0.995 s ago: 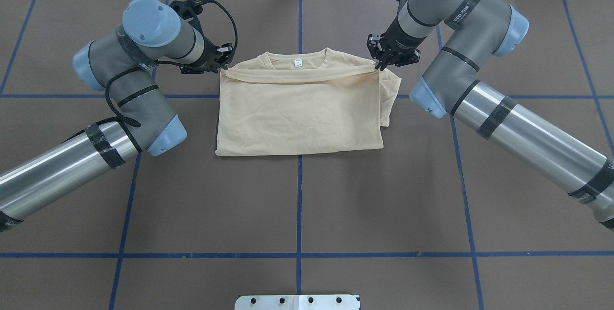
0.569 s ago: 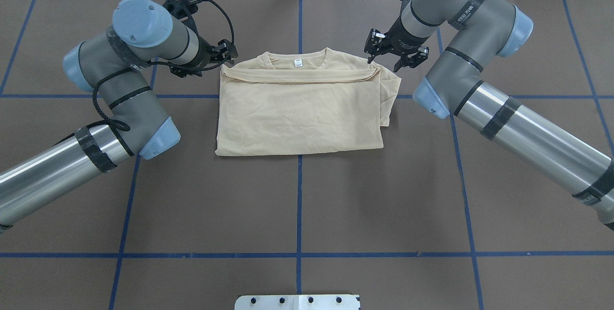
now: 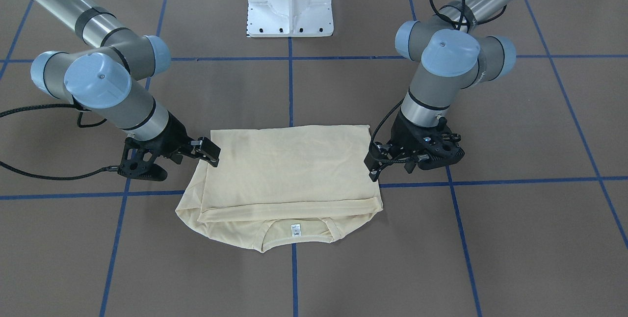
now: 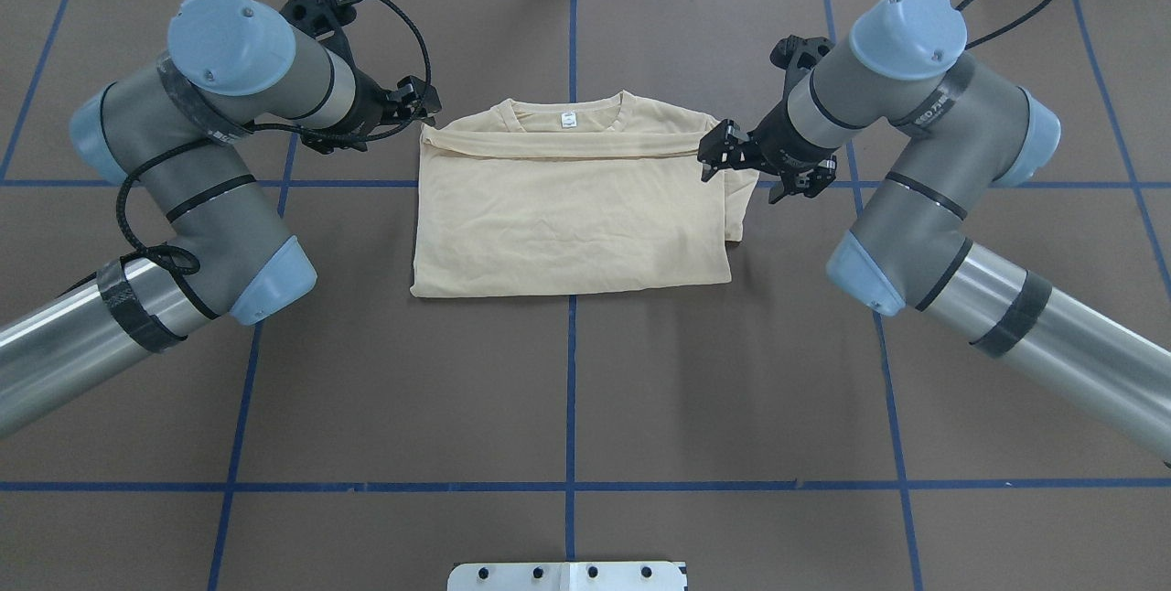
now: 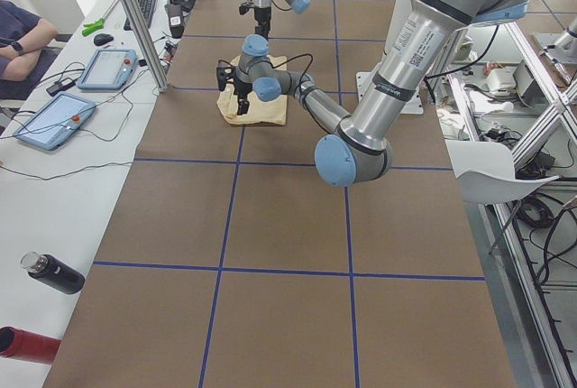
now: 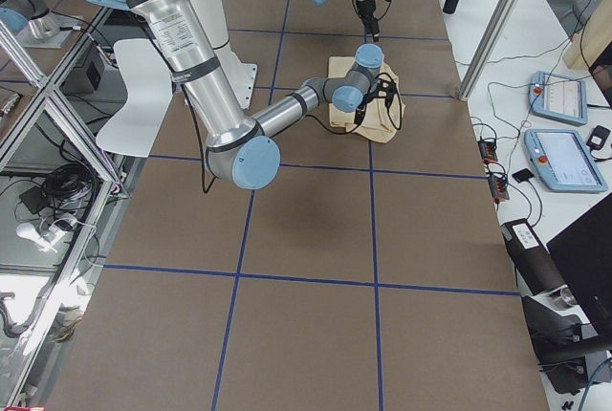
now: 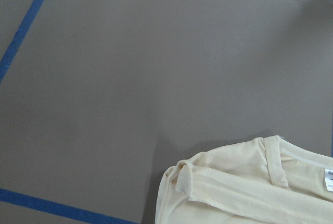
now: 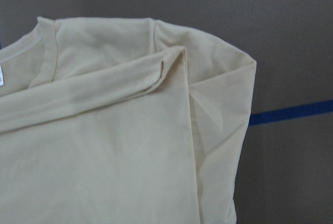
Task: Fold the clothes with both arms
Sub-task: 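Move the right gripper down to the folded shirt's near corner and grasp it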
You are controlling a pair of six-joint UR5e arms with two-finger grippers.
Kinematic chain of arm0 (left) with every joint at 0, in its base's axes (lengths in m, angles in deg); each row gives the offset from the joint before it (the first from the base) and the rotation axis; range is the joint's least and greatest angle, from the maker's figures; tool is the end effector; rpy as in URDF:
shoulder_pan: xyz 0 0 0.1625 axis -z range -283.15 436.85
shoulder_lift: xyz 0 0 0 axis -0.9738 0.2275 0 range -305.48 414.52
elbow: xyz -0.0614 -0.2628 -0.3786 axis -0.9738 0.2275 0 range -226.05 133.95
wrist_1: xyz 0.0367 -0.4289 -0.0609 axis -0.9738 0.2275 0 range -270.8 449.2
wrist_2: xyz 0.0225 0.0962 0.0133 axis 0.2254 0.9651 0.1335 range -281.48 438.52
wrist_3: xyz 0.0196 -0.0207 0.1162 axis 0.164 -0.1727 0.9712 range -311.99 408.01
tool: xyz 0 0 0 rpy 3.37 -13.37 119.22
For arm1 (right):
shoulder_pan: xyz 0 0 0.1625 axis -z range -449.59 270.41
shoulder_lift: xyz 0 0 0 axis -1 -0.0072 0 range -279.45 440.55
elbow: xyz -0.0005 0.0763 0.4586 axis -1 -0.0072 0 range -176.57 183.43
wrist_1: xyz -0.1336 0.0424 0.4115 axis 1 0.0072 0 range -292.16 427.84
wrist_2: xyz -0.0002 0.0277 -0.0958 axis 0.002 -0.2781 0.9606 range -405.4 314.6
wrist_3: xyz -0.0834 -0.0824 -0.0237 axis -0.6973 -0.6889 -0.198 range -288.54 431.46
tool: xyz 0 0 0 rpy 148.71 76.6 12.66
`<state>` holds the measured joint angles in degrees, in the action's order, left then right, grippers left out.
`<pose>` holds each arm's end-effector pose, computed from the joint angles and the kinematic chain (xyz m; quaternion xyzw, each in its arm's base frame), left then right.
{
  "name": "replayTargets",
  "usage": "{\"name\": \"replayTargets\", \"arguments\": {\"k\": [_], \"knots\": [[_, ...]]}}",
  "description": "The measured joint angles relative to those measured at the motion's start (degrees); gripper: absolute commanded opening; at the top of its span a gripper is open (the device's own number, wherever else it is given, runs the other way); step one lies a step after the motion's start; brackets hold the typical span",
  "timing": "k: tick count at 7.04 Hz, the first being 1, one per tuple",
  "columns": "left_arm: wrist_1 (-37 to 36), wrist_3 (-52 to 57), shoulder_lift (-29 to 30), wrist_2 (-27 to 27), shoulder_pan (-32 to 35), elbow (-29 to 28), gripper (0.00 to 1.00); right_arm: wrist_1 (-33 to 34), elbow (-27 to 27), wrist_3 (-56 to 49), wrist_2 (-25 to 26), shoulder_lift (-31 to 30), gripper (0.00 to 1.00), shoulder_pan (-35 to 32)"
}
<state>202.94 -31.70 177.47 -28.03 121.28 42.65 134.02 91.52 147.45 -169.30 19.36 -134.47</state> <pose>0.4705 -0.6002 0.3186 0.0981 0.4670 -0.1932 0.8573 -0.4724 -0.5644 0.3683 -0.0281 -0.4862 0.1097 0.8664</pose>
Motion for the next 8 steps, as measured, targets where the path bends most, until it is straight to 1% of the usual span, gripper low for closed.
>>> {"name": "replayTargets", "arguments": {"k": [2,4,6,7,8], "knots": [[-0.07,0.24,-0.99,-0.09,-0.03,0.85,0.99,0.21,3.35,3.67,3.50,-2.10,0.99,4.40],[0.23,0.33,-2.25,-0.21,-0.04,0.86,0.99,0.63,3.82,6.13,7.08,-2.50,0.99,8.44],[0.59,0.35,-2.73,-0.27,-0.07,0.85,0.99,0.77,3.96,6.82,7.89,-3.70,0.99,9.53],[0.71,0.33,-2.77,-0.25,-0.10,0.80,0.99,0.78,3.99,6.89,7.95,-4.29,0.96,9.60],[0.76,0.31,-2.82,-0.24,-0.11,0.76,0.99,0.79,4.09,6.92,7.91,-4.57,0.88,9.62]]}}
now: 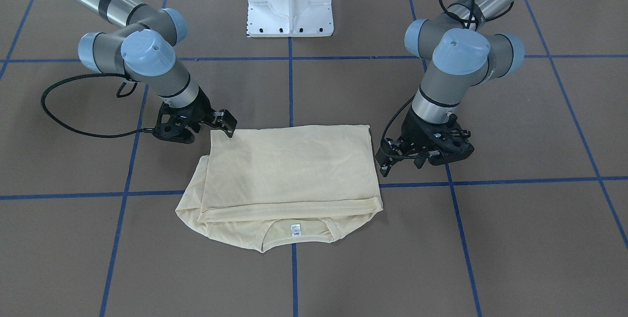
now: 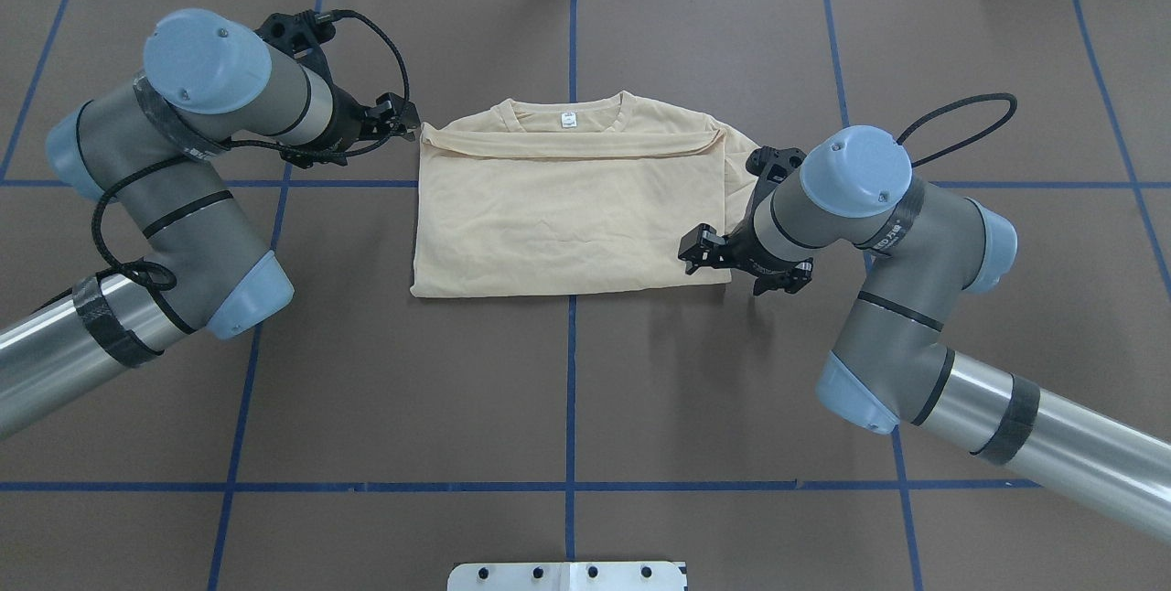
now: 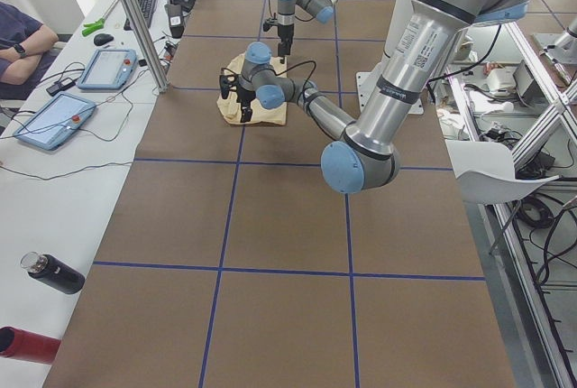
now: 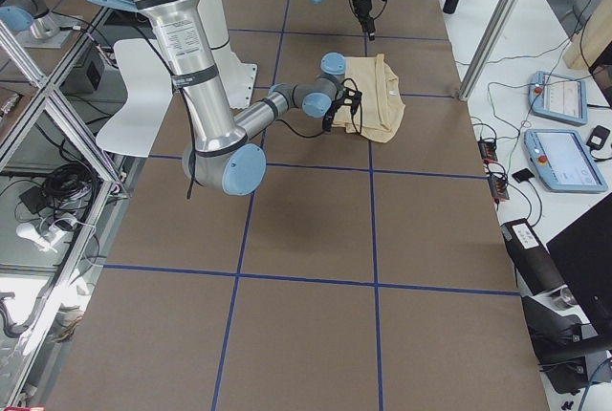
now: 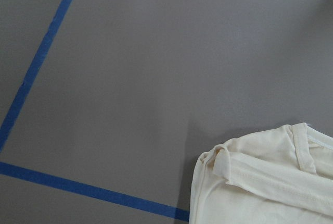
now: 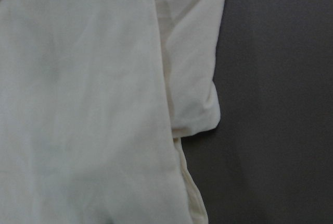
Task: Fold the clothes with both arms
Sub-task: 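Move the right gripper down to the folded shirt's near corner and grasp it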
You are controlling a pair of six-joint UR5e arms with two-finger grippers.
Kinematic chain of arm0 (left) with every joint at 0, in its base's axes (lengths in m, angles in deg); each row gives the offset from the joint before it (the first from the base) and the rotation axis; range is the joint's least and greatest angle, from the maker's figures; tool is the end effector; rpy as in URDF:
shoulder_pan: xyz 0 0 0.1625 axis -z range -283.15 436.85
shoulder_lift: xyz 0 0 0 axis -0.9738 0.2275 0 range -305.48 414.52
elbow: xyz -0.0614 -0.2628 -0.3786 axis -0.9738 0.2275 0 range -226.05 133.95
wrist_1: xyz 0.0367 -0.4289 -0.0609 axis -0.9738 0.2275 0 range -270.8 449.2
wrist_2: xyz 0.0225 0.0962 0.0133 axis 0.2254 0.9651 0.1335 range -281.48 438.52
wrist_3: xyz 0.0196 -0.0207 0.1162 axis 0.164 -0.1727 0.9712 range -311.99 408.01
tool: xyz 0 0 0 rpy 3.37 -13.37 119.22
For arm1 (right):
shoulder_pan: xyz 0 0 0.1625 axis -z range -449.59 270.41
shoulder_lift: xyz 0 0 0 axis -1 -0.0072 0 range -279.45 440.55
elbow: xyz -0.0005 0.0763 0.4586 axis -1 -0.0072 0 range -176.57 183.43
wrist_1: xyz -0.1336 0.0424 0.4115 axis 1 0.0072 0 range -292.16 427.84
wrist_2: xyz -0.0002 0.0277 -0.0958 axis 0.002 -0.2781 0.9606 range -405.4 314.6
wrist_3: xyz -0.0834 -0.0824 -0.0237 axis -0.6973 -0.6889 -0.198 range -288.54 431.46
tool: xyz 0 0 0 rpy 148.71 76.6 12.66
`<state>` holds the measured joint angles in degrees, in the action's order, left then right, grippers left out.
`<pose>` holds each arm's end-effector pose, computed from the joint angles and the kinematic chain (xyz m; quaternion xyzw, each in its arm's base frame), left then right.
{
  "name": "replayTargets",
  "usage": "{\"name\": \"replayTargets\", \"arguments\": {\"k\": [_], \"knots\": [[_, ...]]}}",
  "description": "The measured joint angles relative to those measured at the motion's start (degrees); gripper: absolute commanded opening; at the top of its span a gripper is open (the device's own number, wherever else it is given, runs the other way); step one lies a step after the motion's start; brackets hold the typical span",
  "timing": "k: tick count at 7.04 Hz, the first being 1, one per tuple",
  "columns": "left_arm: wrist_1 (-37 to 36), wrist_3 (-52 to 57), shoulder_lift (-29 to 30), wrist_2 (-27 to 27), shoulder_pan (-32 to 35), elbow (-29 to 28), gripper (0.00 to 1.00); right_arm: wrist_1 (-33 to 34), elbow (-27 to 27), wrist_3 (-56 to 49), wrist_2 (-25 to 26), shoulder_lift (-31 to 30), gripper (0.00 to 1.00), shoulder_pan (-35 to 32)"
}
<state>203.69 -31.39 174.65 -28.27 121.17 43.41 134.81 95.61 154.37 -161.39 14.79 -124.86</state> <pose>0.4636 -0.5908 0.3467 0.0920 0.4590 -0.1920 0.8626 -0.5313 -0.4748 0.3965 -0.0433 -0.4538 0.1243 0.8813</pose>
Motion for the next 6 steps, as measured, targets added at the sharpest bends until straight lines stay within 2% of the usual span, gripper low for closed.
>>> {"name": "replayTargets", "arguments": {"k": [1,2,3,4,6], "knots": [[0.02,0.01,-0.04,0.01,-0.04,-0.04,0.99,0.00,0.15,0.01,-0.11,-0.11,0.71,0.00],[0.03,0.03,-0.06,0.03,-0.08,-0.09,0.99,0.02,0.35,0.04,-0.21,-0.13,0.37,-0.03],[0.03,0.03,-0.07,0.07,-0.09,-0.18,0.99,0.63,0.80,0.05,-0.33,-0.12,0.11,-0.01],[0.03,0.02,-0.09,0.11,-0.10,-0.29,0.99,2.61,1.87,0.05,-0.43,0.05,0.00,0.10],[0.05,0.00,-0.14,0.19,-0.13,-0.49,0.99,6.59,3.73,0.05,-0.42,0.58,0.00,0.40]]}}
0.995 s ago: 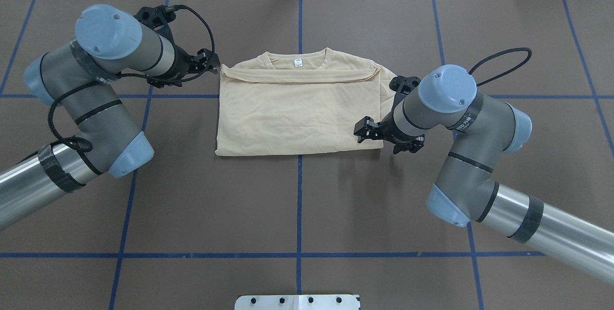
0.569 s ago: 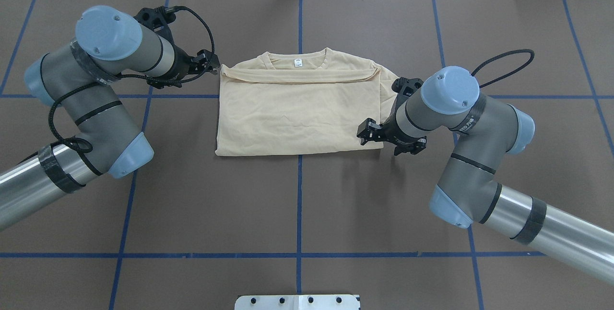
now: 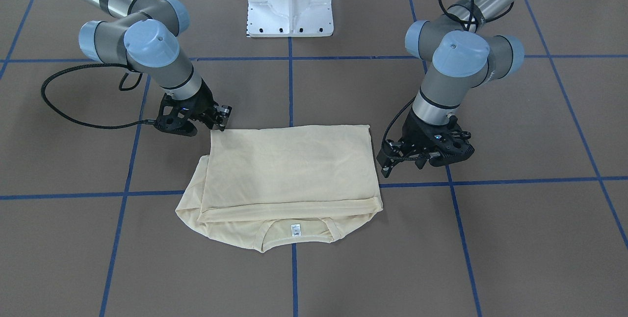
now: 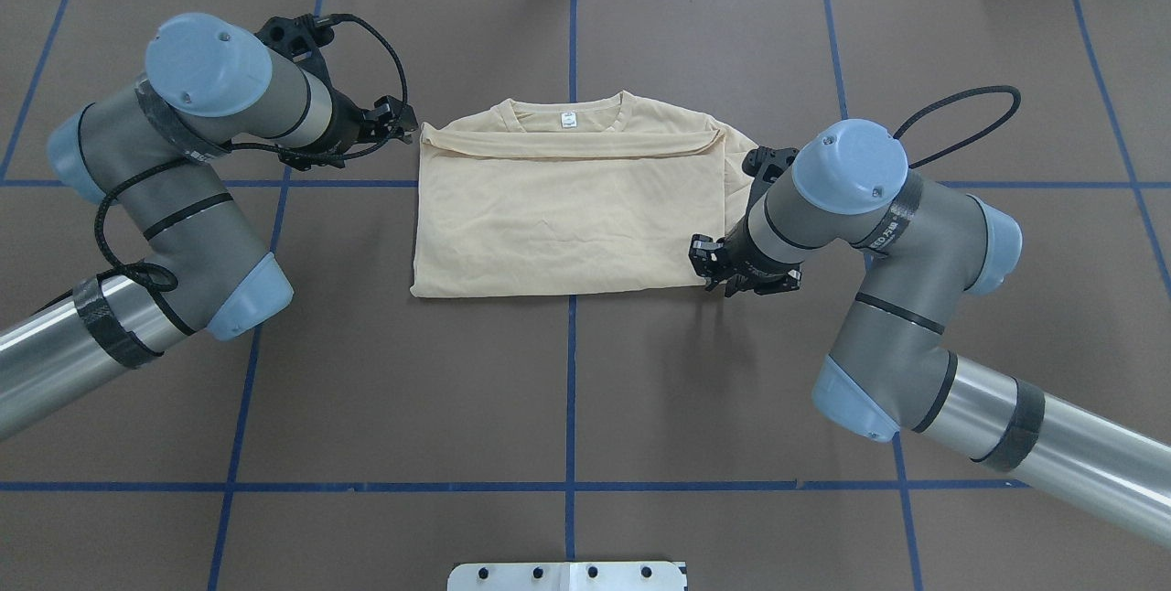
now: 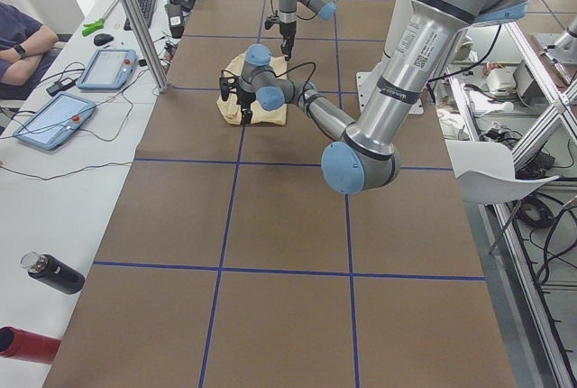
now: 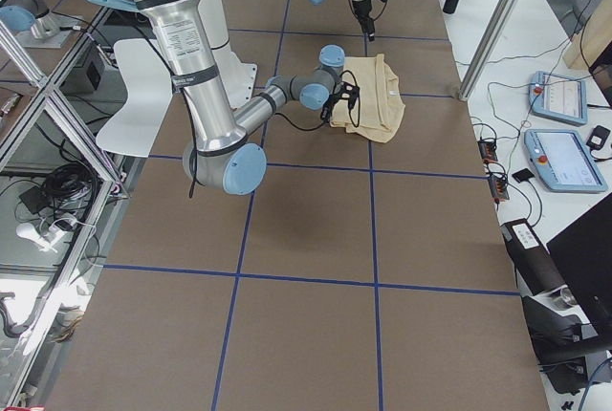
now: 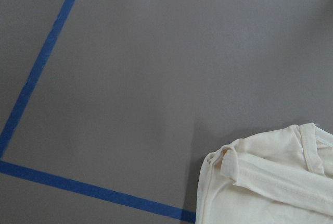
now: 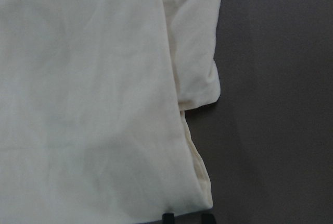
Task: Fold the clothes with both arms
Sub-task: 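Move the right gripper down to the folded shirt's near corner and grasp it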
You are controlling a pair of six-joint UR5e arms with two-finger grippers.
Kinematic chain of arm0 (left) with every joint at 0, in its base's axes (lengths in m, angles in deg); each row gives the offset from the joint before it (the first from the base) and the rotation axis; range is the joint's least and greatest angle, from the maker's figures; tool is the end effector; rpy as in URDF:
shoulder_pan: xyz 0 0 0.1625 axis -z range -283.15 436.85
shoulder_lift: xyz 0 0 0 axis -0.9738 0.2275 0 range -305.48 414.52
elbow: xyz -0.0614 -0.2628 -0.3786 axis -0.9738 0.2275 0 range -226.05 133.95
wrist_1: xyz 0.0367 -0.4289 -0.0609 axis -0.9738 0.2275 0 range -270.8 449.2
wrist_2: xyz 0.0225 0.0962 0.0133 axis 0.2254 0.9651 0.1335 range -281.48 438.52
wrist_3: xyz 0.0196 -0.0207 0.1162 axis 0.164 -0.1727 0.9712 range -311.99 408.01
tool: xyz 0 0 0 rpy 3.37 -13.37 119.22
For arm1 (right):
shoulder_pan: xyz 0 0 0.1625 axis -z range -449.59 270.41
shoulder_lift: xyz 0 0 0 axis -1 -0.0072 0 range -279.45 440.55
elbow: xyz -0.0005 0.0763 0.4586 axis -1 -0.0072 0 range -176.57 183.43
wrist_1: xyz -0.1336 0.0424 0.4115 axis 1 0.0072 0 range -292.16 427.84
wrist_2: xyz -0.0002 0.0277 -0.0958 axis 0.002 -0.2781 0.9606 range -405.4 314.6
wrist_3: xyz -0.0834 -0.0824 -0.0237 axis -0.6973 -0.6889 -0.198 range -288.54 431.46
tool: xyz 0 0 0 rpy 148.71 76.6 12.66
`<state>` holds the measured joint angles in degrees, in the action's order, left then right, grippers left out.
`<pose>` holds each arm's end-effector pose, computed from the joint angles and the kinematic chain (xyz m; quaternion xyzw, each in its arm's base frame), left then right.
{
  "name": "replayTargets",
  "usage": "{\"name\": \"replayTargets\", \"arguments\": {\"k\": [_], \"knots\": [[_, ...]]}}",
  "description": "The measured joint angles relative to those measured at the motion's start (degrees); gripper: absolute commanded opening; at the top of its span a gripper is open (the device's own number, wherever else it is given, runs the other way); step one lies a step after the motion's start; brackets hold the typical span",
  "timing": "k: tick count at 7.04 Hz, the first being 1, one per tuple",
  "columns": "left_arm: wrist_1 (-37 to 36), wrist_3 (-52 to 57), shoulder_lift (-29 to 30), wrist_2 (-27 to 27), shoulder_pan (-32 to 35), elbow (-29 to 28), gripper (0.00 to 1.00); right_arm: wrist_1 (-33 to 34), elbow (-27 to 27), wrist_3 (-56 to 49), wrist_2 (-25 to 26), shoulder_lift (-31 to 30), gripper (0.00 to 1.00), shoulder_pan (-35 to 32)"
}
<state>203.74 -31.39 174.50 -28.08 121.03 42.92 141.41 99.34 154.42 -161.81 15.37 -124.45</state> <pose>0.4658 -0.5909 0.3530 0.0904 0.4546 -0.1930 0.8648 -0.5263 -0.4642 0.3728 -0.0564 -0.4385 0.1258 0.8881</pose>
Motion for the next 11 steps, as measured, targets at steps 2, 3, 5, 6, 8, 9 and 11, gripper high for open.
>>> {"name": "replayTargets", "arguments": {"k": [2,3,5,6,8,9,11], "knots": [[0.18,-0.04,0.00,0.01,-0.18,-0.52,0.99,0.79,0.16,0.00,0.04,-0.02,0.24,0.09],[0.22,-0.05,0.04,0.00,-0.20,-0.66,0.99,0.85,0.34,0.00,0.06,-0.01,0.30,0.01],[0.24,-0.05,0.10,-0.01,-0.23,-0.71,0.99,0.86,0.51,-0.02,0.56,0.19,0.42,-0.62],[0.24,-0.05,0.13,-0.01,-0.23,-0.72,0.99,0.82,0.48,-0.13,1.24,0.28,0.45,-0.83],[0.24,-0.05,0.16,-0.01,-0.24,-0.73,0.99,0.85,0.06,-0.61,2.79,0.44,0.47,-0.81],[0.25,-0.05,0.16,-0.01,-0.24,-0.73,0.99,0.87,-0.38,-0.77,3.41,0.55,0.46,-0.74],[0.19,-0.05,0.16,-0.01,-0.24,-0.70,0.99,0.96,-2.54,-0.92,4.11,2.23,0.44,-0.67]]}}
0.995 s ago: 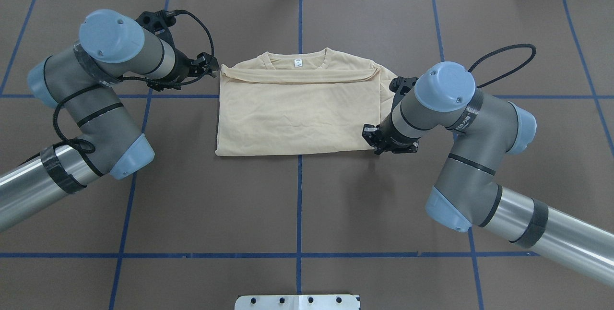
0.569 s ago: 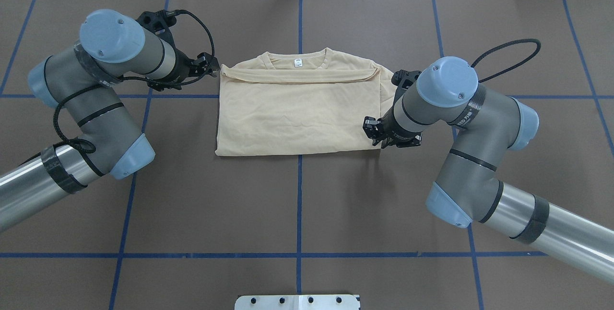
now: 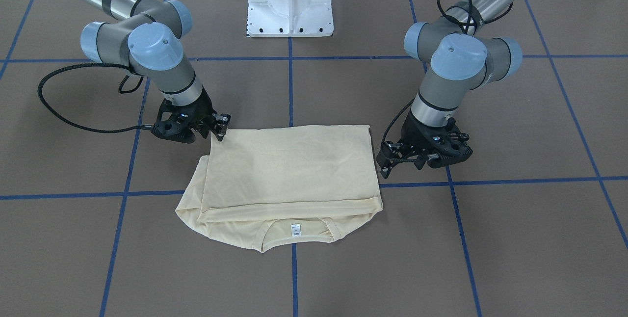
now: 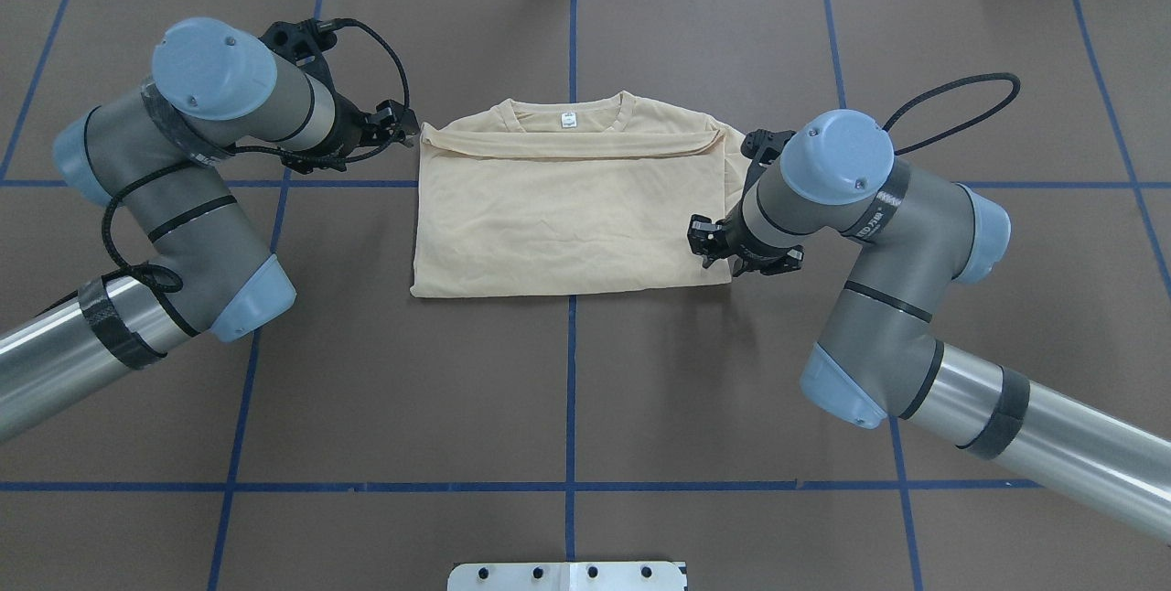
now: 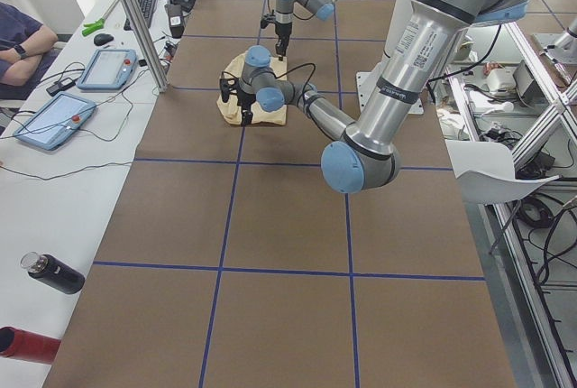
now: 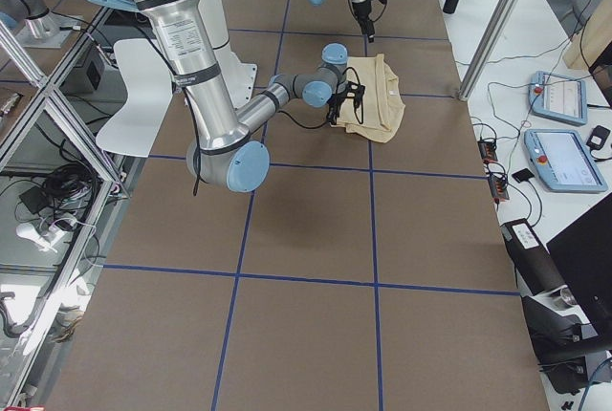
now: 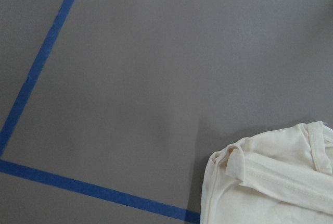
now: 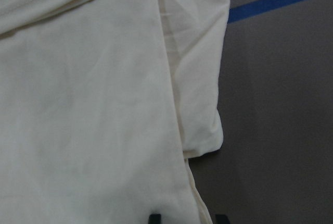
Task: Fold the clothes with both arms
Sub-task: 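Move the right gripper down to the folded shirt's near corner and grasp it, then drag the folded shirt with the right gripper toward the right arm's side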
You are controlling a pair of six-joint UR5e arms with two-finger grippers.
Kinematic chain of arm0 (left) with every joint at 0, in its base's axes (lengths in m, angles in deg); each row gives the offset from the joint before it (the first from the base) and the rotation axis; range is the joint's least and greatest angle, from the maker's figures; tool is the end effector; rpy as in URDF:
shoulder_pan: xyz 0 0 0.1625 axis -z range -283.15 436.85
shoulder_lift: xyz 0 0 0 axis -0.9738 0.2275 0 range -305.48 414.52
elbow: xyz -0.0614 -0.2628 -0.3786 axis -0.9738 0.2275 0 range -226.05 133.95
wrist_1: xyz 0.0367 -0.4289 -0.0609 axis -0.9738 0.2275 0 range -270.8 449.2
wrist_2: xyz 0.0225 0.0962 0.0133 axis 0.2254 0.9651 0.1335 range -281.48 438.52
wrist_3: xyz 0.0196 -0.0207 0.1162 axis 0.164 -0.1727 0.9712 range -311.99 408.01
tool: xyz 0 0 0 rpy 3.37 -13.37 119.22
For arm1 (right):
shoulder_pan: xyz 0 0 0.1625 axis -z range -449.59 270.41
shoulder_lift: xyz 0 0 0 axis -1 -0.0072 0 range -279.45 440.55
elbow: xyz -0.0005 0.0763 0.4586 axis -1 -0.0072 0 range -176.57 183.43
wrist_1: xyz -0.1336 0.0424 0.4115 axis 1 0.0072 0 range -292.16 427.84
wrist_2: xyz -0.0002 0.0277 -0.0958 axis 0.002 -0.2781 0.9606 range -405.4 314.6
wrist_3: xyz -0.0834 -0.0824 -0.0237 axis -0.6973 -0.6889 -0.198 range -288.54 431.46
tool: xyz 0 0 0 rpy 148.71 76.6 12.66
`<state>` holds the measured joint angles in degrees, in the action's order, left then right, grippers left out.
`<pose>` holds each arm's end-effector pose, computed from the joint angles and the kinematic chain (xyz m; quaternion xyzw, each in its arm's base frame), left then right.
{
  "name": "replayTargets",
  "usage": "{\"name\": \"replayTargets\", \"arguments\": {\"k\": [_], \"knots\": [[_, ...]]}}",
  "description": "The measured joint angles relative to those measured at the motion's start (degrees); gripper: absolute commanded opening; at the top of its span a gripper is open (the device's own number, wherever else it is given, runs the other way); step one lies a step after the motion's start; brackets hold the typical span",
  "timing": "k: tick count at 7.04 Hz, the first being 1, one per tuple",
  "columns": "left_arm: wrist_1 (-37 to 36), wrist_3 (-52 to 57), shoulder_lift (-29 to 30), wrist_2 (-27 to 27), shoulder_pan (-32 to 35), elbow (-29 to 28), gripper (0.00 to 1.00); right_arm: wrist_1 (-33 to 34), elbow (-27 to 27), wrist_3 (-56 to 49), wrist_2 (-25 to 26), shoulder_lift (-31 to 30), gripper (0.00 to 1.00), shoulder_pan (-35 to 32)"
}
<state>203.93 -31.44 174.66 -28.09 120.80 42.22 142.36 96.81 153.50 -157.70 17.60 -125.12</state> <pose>0.4704 -0.5911 0.3567 0.0878 0.4526 -0.1924 0.8663 -0.5325 -0.4882 0.3724 -0.0237 -0.4213 0.1421 0.8954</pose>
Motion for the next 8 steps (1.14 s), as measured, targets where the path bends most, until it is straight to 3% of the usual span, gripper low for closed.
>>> {"name": "replayTargets", "arguments": {"k": [1,2,3,6,8], "knots": [[-0.02,0.00,0.00,0.00,0.00,0.00,0.99,0.05,-0.83,-0.03,0.03,0.73,0.43,0.05],[-0.03,0.00,0.00,0.00,0.00,-0.01,0.99,0.08,-1.14,-0.04,0.01,0.85,0.08,0.12],[-0.03,0.00,0.00,-0.02,0.00,-0.02,0.99,0.09,-1.27,-0.04,-0.01,0.75,0.00,0.19],[-0.03,-0.02,0.03,-0.03,0.00,-0.03,0.99,1.02,-0.76,-0.04,-0.57,0.29,0.00,0.07],[-0.09,-0.08,0.07,-0.06,0.00,0.02,0.99,5.13,1.54,-0.57,-1.22,0.06,0.00,-0.65]]}}
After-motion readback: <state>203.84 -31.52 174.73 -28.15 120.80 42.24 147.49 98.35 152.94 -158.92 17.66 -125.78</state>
